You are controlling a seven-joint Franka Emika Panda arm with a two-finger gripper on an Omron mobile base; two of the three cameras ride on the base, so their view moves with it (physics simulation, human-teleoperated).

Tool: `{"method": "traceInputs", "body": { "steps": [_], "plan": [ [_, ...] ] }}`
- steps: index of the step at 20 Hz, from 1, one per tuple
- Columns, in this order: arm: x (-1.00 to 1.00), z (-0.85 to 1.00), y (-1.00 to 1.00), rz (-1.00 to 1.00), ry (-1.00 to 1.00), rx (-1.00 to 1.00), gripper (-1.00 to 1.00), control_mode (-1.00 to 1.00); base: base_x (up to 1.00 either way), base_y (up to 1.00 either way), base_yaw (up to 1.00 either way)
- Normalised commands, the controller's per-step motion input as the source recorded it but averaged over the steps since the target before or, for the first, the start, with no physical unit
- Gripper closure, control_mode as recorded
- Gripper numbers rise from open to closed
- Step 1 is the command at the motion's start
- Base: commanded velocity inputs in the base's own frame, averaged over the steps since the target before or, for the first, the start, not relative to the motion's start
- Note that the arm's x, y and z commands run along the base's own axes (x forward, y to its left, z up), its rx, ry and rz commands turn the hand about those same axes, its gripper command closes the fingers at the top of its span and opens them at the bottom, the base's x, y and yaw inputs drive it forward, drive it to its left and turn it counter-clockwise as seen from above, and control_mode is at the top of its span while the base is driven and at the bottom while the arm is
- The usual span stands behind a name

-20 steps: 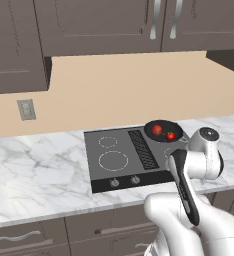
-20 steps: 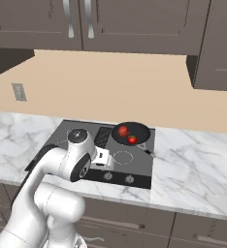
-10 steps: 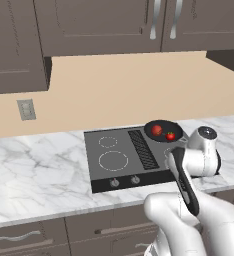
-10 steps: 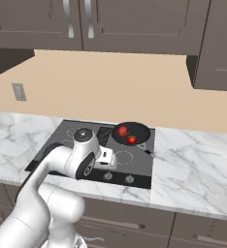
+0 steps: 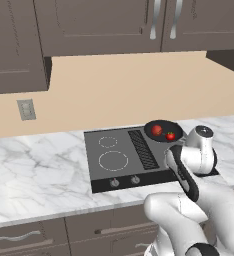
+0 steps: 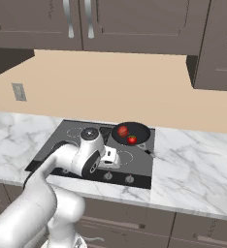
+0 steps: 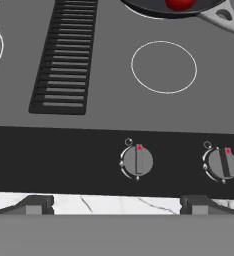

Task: Place the pan on the rear right burner on the stove. Then place the tomato and the onion in the pan and turn on the rear right burner.

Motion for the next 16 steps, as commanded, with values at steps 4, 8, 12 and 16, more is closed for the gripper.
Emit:
{"method": "traceInputs", "body": {
  "steps": [4,8,12,16],
  "plan": [
    [0.15,-0.31,0.00,0.00,0.00,0.00,-1.00,-1.00,0.00,0.00,0.00],
    [0.13,-0.32,0.00,0.00,0.01,0.00,-1.00,-1.00,0.00,0.00,0.00],
    [0.13,-0.31,0.00,0.00,0.00,0.00,-1.00,-1.00,0.00,0.00,0.00],
    [0.10,-0.32,0.00,0.00,0.01,0.00,-1.00,-1.00,0.00,0.00,0.00]
  ]
}}
